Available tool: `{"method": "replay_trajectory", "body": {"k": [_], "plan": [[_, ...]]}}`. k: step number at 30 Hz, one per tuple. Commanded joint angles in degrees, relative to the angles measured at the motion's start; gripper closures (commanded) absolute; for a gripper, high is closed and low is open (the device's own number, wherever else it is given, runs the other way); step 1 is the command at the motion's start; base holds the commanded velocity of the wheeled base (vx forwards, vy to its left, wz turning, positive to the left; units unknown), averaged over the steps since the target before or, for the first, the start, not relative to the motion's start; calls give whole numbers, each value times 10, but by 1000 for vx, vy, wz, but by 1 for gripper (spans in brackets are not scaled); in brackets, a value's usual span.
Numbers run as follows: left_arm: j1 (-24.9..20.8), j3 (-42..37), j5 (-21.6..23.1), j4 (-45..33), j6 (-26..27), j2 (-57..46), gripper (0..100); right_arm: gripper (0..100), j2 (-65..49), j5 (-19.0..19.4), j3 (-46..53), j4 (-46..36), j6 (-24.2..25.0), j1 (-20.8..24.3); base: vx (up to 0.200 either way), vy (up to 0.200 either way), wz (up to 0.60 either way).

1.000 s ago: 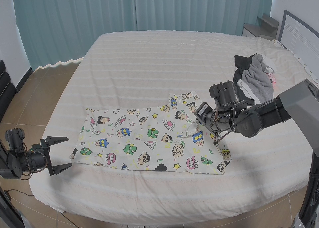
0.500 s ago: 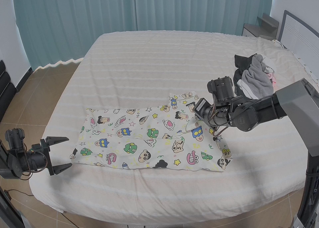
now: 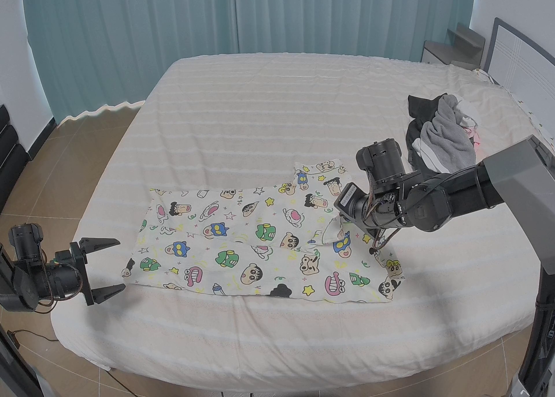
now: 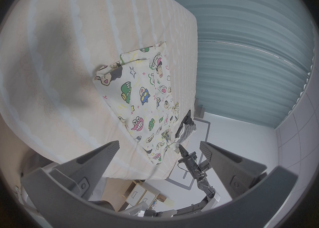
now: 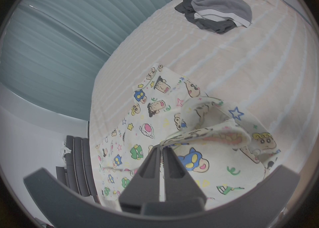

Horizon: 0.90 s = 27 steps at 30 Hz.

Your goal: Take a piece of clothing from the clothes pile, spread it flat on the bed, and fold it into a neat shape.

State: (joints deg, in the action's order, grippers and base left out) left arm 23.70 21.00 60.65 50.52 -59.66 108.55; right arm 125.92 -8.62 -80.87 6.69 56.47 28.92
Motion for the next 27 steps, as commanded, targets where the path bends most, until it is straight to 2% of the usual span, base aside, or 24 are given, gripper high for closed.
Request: {"method": "replay_trajectory", "body": {"k": [1,14,20,27], "plan": [[0,0,0,0,0,1,0,100,-25,1,25,-6,2,9,0,0,0],[0,0,0,0,0,1,0,100,-91,-1,171,-1,24,52,0,0,0],[0,0,0,0,0,1,0,100,-96,-6,208,0,44,72,0,0,0],[0,0,0,0,0,1,0,100,-94,-8,240,17,44,81,0,0,0]]}}
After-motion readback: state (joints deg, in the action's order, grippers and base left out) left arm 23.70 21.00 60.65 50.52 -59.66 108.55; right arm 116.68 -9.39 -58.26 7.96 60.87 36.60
